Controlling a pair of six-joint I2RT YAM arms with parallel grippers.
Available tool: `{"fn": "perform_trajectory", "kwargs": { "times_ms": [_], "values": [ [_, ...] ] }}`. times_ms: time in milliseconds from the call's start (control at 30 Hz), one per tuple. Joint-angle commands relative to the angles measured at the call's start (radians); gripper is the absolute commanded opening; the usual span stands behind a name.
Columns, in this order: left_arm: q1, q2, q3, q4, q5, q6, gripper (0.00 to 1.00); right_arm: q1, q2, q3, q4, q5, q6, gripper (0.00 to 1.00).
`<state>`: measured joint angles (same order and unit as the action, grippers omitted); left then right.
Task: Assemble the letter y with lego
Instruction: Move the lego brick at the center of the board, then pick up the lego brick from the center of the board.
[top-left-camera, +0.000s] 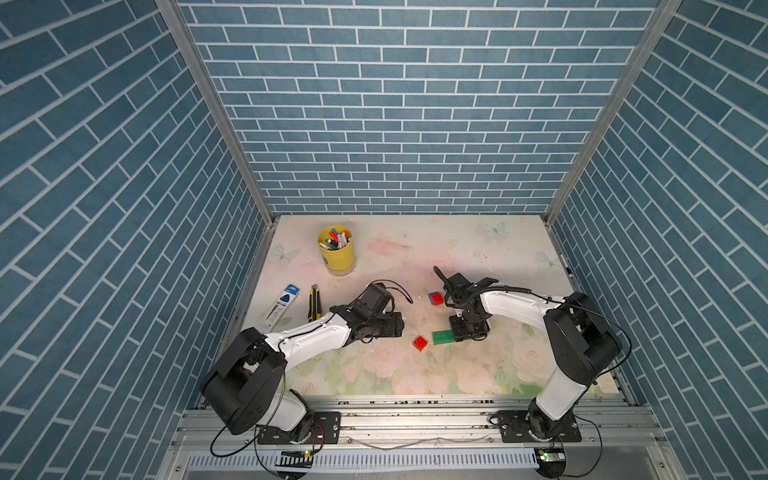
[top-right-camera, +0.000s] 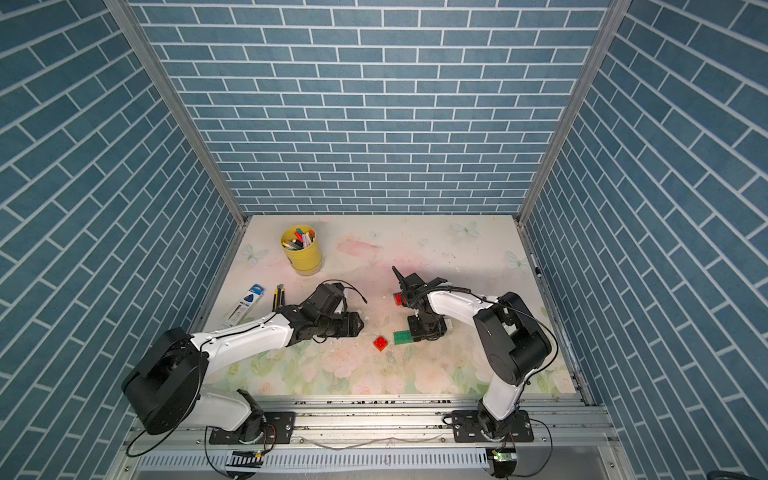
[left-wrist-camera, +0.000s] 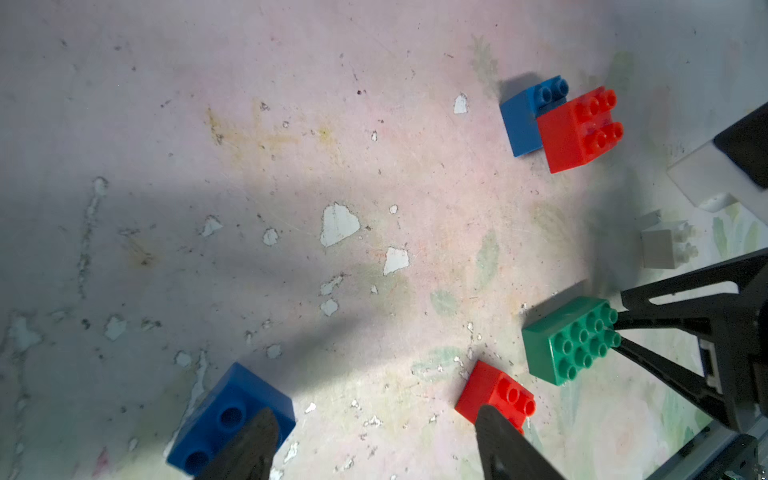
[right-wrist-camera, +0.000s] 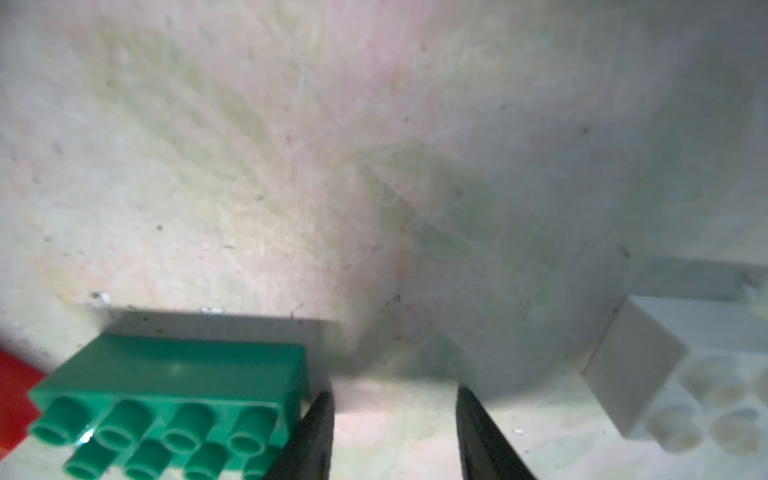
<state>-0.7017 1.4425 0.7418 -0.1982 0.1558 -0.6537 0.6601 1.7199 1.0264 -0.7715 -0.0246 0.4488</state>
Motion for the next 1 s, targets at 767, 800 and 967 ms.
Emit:
{"fn": "perform_trajectory", "kwargs": {
  "times_ms": [767, 800, 967],
  "values": [
    [-0.099, 0.044, 0.103, -0.030, 0.066, 0.089, 0.78, -0.282, -0.083, -0.040, 0.043, 0.002, -0.070, 0.61],
    [-0.099, 0.046, 0.103, -0.030, 0.064, 0.088, 0.78, -0.287, -0.075, -0.040, 0.046, -0.002, -0.071, 0.59],
    [-0.099, 0.054, 0.103, -0.030, 0.058, 0.086, 0.78, -0.293, -0.054, -0.043, 0.057, -0.011, -0.085, 0.47]
  ]
}}
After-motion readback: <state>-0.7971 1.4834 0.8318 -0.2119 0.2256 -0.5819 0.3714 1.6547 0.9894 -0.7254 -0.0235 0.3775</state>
